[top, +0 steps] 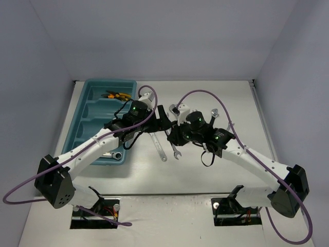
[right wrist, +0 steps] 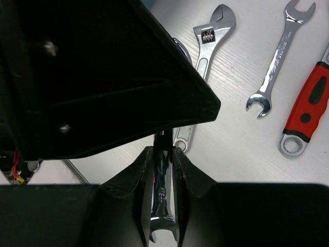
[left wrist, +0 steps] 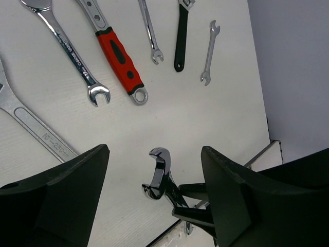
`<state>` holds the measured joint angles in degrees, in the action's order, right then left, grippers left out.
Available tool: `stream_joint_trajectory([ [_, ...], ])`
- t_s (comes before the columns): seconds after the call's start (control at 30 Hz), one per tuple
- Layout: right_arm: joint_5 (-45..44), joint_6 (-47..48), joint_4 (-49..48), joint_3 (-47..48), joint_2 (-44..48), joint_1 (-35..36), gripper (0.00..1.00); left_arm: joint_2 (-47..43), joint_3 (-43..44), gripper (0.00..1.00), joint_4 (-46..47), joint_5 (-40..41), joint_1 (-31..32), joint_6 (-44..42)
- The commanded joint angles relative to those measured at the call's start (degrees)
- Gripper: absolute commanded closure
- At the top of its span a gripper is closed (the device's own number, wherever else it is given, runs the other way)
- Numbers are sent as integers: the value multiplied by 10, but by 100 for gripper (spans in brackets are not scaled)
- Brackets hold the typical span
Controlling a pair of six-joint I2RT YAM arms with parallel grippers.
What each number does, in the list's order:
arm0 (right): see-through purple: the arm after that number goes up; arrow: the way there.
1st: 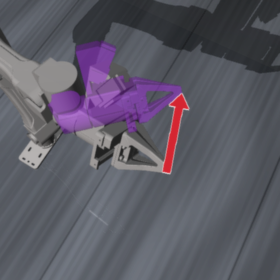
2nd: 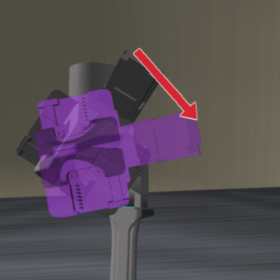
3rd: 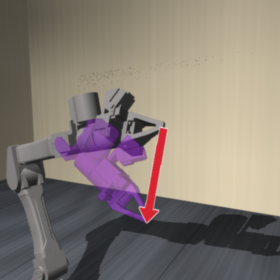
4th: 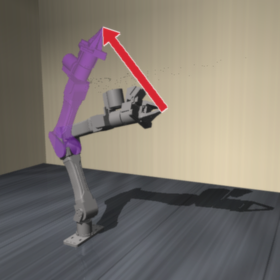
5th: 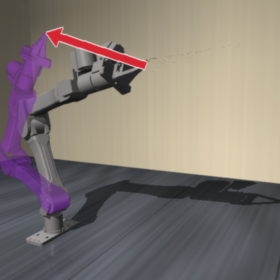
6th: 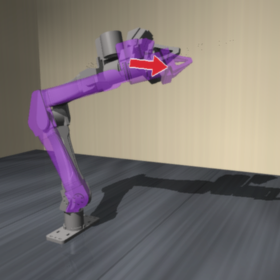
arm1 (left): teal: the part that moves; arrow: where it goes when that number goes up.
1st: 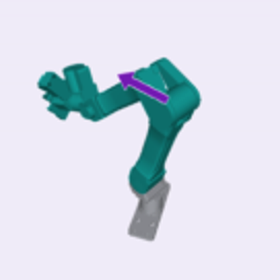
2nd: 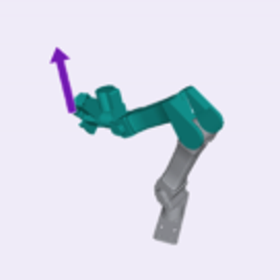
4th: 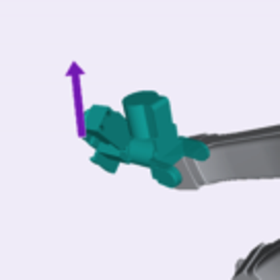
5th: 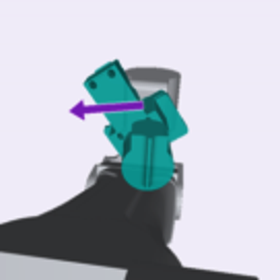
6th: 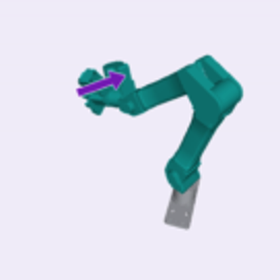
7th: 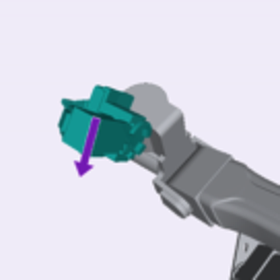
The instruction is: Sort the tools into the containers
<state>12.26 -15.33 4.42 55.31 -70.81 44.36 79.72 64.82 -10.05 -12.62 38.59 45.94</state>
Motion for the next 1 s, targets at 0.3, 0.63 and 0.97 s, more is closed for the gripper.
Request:
stream_joint_trajectory([
  [0.3,15,3,-79,34,7,3,100,-2,20,94,71,-11,3,28],
  [0.63,-12,12,-82,40,14,2,32,-47,-7,100,68,20,-54,28],
  [0.97,-39,13,-82,23,37,-1,19,-158,-61,100,28,10,-285,15],
])
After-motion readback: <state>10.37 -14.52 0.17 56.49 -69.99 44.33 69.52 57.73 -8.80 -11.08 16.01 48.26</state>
